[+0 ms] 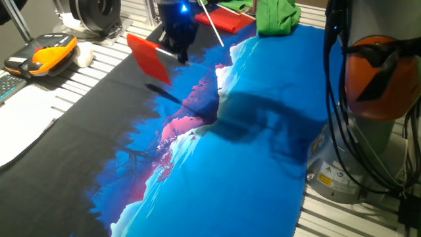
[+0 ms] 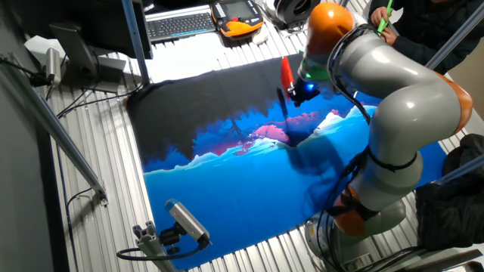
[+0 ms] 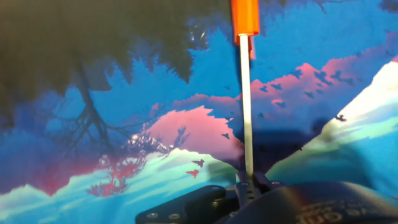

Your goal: Wave the flag

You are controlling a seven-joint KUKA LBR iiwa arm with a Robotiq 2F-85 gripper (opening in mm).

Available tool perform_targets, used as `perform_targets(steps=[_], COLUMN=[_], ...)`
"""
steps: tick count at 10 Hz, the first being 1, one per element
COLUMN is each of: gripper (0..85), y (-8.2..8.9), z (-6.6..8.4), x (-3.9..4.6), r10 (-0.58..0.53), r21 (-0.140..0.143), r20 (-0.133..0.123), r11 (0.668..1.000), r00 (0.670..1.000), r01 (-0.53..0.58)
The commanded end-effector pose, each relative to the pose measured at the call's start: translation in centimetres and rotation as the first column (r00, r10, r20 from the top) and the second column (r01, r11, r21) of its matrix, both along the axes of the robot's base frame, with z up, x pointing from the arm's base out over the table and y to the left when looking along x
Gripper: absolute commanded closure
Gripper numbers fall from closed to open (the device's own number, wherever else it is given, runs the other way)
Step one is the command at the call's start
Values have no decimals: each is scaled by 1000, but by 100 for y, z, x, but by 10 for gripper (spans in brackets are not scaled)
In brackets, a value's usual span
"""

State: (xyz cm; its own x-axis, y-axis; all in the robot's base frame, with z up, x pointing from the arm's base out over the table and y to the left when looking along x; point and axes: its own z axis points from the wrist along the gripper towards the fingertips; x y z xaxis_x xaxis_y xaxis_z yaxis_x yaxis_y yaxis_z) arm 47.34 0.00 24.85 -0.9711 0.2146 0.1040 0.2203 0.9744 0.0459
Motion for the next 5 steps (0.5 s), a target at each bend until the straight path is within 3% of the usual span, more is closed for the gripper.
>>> perform_targets(steps=[1, 3, 4, 5], gripper=[850, 850, 850, 850], y=[-26, -48, -33, -14], z=[9, 20, 18, 12], x=[4, 6, 14, 20], r10=[127, 241, 196, 116], r21=[4, 6, 94, 209], r20=[-3, 9, 39, 57], r11=[992, 970, 975, 970], r00=[992, 970, 980, 992], r01=[-127, -241, -199, -126])
